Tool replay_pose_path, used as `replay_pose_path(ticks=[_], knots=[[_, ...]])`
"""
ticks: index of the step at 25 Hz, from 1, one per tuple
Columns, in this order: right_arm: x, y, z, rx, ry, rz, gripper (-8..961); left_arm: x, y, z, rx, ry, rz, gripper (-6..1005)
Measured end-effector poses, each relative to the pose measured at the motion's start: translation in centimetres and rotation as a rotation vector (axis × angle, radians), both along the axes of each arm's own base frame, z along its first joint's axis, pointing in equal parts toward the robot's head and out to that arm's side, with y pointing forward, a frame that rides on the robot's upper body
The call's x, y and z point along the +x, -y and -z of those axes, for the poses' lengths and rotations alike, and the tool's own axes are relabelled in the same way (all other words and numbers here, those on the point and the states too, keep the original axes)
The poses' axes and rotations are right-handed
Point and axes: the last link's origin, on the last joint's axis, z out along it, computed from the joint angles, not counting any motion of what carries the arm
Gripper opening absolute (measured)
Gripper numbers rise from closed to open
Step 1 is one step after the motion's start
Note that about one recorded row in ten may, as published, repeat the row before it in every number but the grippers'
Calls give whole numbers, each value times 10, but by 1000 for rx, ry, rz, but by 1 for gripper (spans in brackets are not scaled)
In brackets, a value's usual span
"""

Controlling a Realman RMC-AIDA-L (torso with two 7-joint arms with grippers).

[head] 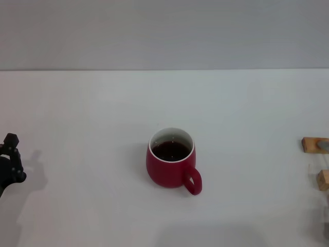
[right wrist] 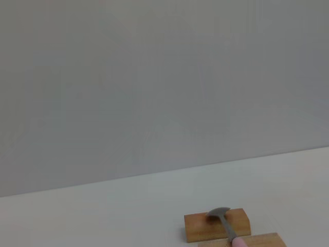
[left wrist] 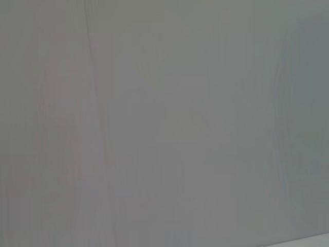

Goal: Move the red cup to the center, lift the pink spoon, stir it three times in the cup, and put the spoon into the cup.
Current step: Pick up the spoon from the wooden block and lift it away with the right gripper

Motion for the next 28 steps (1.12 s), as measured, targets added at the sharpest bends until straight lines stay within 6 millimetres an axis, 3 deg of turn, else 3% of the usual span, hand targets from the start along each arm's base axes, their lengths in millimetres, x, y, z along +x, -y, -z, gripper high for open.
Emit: replay_pose_path(ticks=[10,15,28], knots=[[1,2,0,1,11,3,293,-2,4,-1,2,-1,-3,-2],[2,2,-1,2,15,6,123,-4,6,-2,5,-1,-10,-2],[-8,1,0,26,92,-23,109,-4,9,-1,5,2,-12,-2]])
